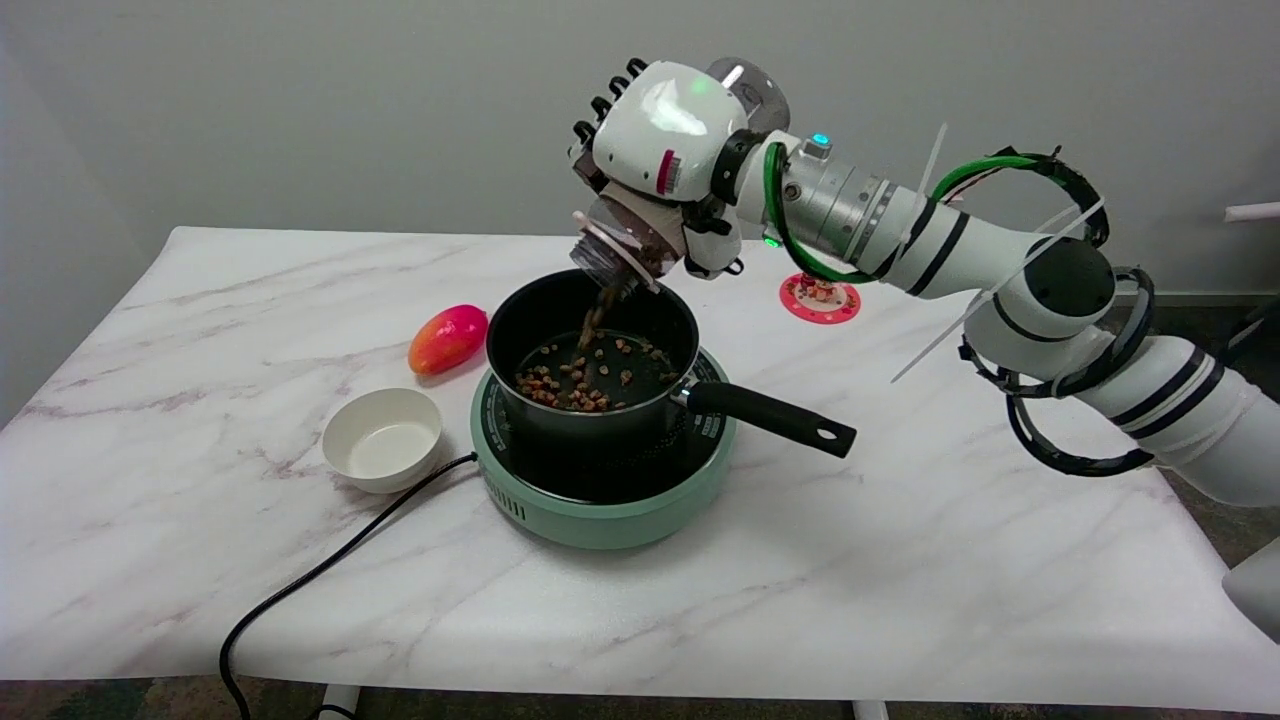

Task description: Pour the contents of the bottle into the soup pot.

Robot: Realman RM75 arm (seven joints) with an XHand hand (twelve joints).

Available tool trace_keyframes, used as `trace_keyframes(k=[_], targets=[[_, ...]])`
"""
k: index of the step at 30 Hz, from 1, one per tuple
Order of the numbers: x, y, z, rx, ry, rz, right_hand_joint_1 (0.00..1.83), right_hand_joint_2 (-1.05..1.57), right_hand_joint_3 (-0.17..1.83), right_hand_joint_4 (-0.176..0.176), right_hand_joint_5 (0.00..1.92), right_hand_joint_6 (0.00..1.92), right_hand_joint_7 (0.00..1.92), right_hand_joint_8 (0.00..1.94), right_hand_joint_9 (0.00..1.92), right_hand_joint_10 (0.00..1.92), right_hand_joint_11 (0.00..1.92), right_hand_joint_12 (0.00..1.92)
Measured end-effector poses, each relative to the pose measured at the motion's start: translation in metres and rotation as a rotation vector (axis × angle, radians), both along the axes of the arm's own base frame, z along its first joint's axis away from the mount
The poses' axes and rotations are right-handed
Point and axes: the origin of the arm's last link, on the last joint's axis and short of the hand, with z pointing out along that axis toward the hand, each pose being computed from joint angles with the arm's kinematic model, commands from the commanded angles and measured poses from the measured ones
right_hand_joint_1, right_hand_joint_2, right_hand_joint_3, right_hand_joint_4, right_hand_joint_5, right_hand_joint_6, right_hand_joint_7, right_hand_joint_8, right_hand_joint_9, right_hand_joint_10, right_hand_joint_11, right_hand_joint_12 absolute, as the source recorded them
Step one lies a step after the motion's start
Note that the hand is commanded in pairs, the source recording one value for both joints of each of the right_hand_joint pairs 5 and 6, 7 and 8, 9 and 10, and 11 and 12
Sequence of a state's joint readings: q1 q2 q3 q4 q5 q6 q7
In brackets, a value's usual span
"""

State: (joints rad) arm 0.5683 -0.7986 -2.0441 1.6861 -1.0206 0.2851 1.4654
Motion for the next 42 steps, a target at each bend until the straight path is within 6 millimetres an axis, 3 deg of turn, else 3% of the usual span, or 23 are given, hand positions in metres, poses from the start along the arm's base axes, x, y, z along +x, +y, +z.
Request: trace_keyframes(k=[18, 42], targets=[[-0.010, -0.010, -0.001, -0.015, 0.153, 0.018, 1.53, 0.92, 0.93, 0.000, 1.92, 1.92, 1.92, 1.92, 1.48, 1.48, 1.23, 1.23], [-0.004, -0.022, 0.006, -0.043, 0.294, 0.044, 1.53, 0.92, 0.91, 0.000, 1.92, 1.92, 1.92, 1.92, 1.48, 1.48, 1.23, 1.23]])
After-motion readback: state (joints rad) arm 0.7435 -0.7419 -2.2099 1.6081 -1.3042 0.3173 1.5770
